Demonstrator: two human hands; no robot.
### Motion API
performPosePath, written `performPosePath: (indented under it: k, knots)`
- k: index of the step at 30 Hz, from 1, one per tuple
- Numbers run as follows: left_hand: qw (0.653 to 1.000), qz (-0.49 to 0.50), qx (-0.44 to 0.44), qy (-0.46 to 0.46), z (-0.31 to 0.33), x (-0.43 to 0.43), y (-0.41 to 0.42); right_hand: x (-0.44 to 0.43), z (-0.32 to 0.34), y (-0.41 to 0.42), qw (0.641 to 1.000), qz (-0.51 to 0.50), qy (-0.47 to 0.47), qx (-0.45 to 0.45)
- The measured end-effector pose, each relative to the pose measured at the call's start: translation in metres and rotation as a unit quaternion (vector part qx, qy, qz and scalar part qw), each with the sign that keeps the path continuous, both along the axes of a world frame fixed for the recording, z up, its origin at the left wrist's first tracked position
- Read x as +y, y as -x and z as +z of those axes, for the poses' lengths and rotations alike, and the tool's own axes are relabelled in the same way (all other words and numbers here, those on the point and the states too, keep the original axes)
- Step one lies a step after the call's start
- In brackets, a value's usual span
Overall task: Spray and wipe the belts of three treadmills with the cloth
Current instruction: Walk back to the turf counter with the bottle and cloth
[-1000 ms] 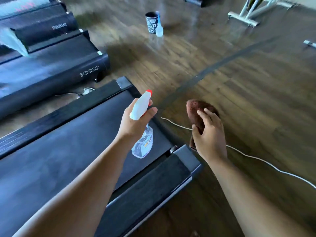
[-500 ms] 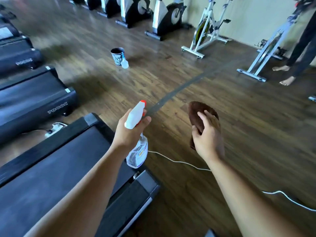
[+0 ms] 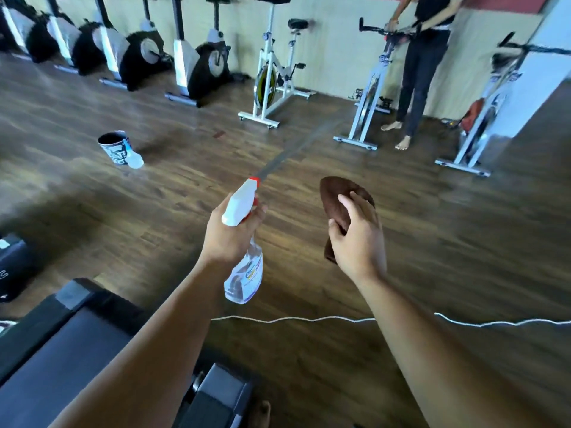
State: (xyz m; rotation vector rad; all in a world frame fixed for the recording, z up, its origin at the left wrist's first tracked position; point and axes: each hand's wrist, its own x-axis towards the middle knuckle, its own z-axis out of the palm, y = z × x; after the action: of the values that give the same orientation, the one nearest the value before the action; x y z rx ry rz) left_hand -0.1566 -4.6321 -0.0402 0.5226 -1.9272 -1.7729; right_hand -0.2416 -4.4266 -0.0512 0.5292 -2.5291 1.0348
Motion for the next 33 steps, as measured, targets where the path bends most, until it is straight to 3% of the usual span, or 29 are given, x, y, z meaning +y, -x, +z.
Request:
performPosePath:
  k: [14, 33]
  knots:
    - [0.973, -0.227, -0.033, 0.010, 0.016, 0.071, 0.202, 0.064, 0.008, 0.090, 0.973, -0.214, 0.025, -0.085]
    - [0.893, -0.446, -0.022, 0.062, 0.026, 0.358, 0.395, 0.320, 0.016, 0.204, 0.909, -0.408, 0.058, -0.068]
